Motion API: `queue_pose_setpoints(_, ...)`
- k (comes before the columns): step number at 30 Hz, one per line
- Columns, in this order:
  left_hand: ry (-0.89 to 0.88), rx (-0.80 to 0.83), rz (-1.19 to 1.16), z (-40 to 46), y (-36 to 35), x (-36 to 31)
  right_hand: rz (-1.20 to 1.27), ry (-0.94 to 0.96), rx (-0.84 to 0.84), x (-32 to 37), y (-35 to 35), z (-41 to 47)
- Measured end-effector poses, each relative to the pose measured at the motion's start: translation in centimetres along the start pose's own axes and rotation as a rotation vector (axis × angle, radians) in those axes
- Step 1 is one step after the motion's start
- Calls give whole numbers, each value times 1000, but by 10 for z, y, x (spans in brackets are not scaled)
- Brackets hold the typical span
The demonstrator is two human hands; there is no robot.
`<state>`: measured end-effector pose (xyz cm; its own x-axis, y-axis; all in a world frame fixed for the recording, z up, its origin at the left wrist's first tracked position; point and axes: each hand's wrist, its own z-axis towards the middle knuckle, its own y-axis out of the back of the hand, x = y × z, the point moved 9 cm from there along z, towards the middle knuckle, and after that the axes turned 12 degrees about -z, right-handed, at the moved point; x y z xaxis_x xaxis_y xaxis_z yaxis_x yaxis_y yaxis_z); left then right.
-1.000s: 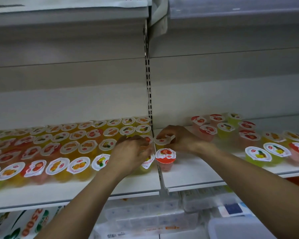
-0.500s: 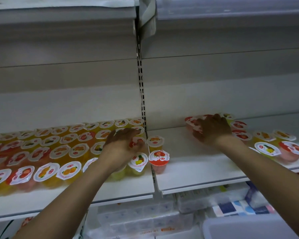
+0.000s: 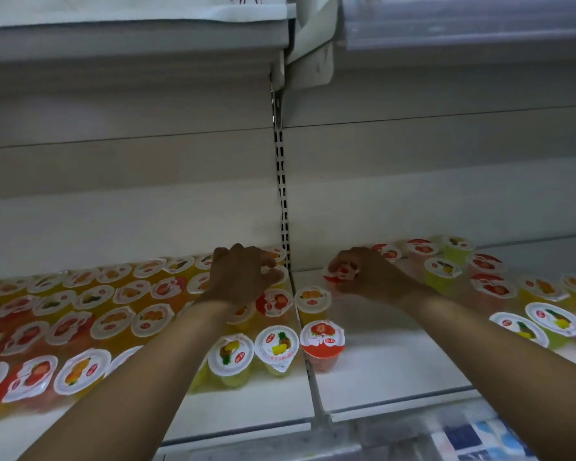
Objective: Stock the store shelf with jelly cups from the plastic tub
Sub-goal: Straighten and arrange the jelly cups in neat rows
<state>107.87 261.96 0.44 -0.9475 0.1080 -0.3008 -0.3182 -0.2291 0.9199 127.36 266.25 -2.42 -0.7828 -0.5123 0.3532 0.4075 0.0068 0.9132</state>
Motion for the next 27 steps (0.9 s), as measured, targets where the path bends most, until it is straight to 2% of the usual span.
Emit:
queue_pose_setpoints(6,2,-46,62,11,1,2,22,123,28,26,-16,30)
queue_pose_setpoints(17,-1,-65,46,16,-2,8,43,215,4,34,-19,29)
queue_pose_setpoints(27,-6,-53,58,13,-5,9,50,107,29,17,-10,17)
